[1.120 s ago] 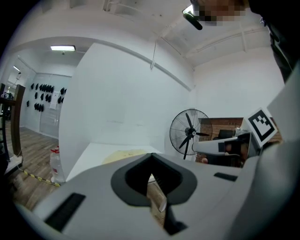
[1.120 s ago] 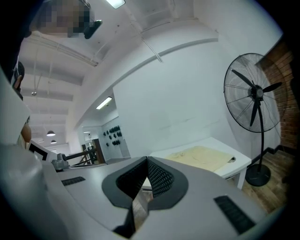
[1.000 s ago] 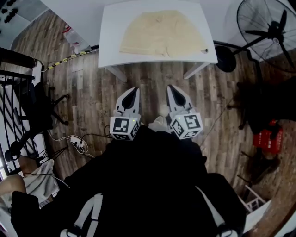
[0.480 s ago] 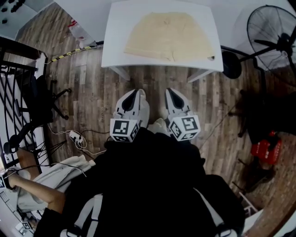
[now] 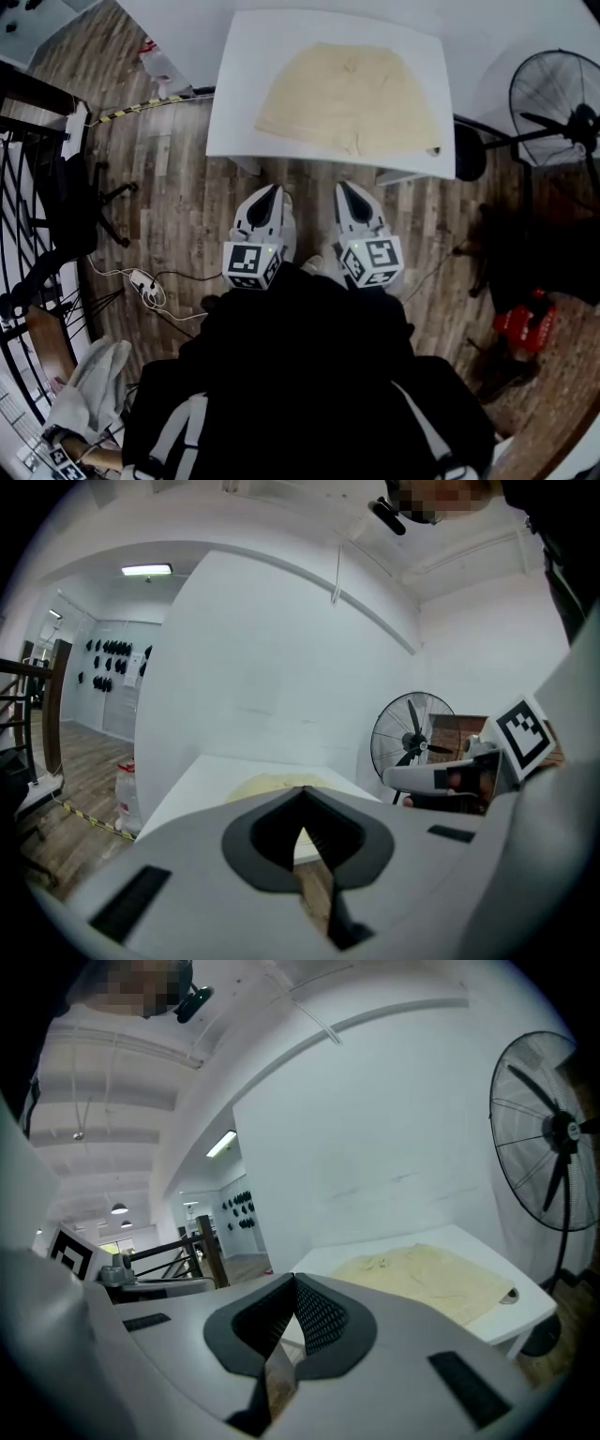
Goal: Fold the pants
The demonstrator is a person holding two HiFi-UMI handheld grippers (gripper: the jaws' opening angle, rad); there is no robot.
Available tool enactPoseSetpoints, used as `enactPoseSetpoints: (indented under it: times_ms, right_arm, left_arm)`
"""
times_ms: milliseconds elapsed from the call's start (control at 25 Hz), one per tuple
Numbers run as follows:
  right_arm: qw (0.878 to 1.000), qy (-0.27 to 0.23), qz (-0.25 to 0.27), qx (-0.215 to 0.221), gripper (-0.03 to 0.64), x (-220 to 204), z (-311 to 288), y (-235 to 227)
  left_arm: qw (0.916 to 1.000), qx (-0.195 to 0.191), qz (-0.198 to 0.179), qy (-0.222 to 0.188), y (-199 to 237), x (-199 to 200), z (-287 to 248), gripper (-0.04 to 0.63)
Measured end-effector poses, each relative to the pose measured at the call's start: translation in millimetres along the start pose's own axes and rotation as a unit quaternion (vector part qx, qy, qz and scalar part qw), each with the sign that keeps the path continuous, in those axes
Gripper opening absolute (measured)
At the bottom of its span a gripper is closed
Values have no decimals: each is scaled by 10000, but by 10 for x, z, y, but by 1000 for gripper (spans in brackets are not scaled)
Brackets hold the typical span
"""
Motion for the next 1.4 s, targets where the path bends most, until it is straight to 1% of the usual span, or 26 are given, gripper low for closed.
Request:
enactPoseSetpoints:
  times_ms: [280,440,560,800,920,1120,1400]
  right_arm:
    - [9999,125,51,48,5,173,-779,-275]
    - [9998,198,52,26,5,281,-1180,-365]
    - [9996,265,68,12,3,356,-1435,-412]
    - [9983,574,31,-102,5,346,-1877,-550]
    - [9975,702,28,-124,5,305,-2110,-625]
    - [9957,916,-6,-125,5,233,-2434,-699]
    - [9933,1152,42,5,5,123,-2799,-832]
  left_arm:
    - [9998,65,173,-33,445,317,-554,3]
    - [9998,58,155,109,616,502,-871,3]
    - [9996,19,185,235,759,559,-1068,3]
    - [9987,-2,207,467,1061,668,-1390,3]
    - [9980,52,229,585,1227,653,-1517,3]
    - [9958,215,330,826,1447,517,-1630,3]
    - [9912,531,484,1108,1598,312,-1724,3]
Point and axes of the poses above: the fingertips, and each gripper's own axes: z backward along the fingers, y to its left, x out of its top, the point moved 1 cm from there along z, backward along the fingers, and after that the axes turned 13 degrees about z, right-handed, at the moved point
